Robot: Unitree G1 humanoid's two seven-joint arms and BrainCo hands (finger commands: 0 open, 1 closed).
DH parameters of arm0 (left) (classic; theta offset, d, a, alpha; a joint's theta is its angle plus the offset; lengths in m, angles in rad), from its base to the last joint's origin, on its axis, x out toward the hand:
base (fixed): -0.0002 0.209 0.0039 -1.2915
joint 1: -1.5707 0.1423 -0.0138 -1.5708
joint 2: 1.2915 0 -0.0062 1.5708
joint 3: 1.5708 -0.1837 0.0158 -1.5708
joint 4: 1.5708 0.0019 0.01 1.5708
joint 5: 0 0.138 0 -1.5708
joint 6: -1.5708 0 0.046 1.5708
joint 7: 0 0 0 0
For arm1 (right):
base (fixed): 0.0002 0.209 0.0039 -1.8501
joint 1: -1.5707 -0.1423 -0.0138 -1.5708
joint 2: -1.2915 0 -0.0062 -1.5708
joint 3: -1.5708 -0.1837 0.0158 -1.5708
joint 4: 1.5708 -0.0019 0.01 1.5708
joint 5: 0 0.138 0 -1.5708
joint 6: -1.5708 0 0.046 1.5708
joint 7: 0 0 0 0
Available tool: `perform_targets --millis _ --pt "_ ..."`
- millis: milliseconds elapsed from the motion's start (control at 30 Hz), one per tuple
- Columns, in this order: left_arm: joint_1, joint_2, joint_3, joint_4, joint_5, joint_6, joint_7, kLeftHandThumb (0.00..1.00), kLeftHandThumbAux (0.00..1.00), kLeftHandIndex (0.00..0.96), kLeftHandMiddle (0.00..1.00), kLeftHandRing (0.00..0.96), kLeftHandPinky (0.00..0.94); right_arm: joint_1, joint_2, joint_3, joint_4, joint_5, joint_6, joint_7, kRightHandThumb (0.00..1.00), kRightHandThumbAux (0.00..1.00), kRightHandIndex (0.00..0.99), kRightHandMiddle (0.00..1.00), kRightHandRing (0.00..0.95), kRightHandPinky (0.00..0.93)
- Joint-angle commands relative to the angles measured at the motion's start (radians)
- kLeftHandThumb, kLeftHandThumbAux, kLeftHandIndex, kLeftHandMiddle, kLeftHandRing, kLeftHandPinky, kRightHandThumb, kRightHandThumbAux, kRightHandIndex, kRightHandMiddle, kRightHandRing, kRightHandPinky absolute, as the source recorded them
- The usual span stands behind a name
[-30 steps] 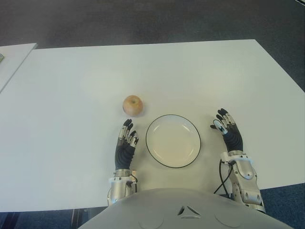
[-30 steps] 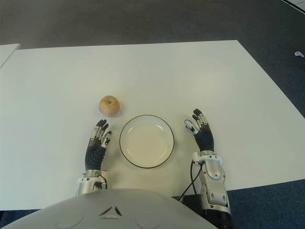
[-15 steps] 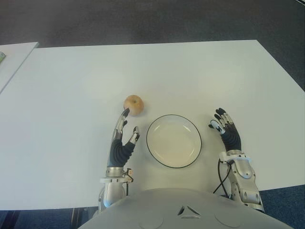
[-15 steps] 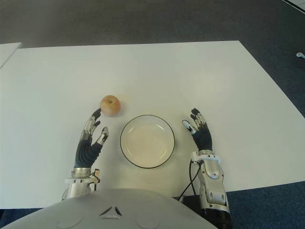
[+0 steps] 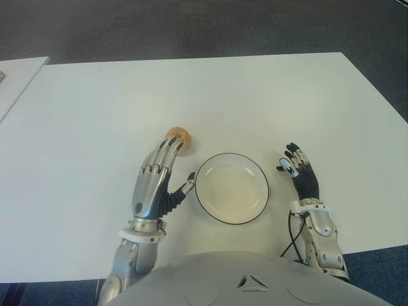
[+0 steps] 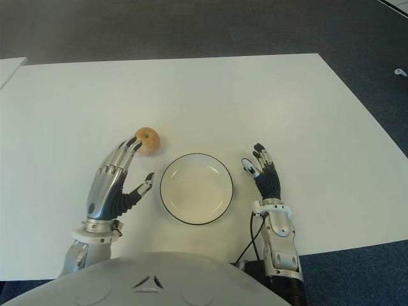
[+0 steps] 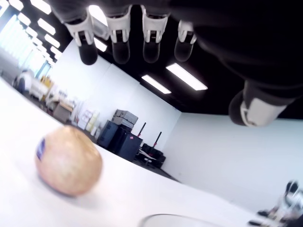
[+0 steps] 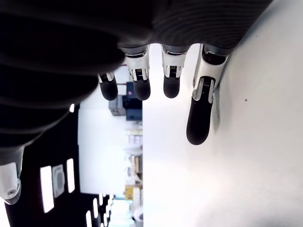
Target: Put the apples into the plate.
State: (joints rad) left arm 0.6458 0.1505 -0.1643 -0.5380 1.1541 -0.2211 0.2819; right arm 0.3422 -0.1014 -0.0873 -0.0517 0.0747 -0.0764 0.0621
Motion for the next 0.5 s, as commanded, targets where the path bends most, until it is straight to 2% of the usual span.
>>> perform_targets --millis 33,233,367,500 --pt "-0.069 0.042 0.014 0.001 0.076 0.045 -0.025 0.057 0.359 0.000 0.000 0.000 0.000 0.014 0.020 0.012 0.065 -0.008 0.034 -0.005 0.118 0.488 0.000 0.000 0.000 0.048" --pt "-0.125 0.076 0.000 0.005 0.071 0.065 -0.070 0.053 0.323 0.000 0.000 0.000 0.000 0.006 0.027 0.010 0.079 -0.001 0.031 -0.003 0.119 0.481 0.000 0.000 0.000 0.049" --pt "-0.178 0.096 -0.009 -0.008 0.078 0.087 -0.145 0.061 0.308 0.000 0.000 0.000 0.000 -0.003 0.031 0.008 0.093 0.003 0.025 -0.001 0.121 0.482 0.000 0.000 0.000 0.053" --pt "-0.294 0.144 0.008 0.012 0.072 0.114 -0.278 0.090 0.300 0.000 0.000 0.000 0.000 -0.009 0.035 0.007 0.106 0.006 0.015 0.002 0.120 0.482 0.000 0.000 0.000 0.056"
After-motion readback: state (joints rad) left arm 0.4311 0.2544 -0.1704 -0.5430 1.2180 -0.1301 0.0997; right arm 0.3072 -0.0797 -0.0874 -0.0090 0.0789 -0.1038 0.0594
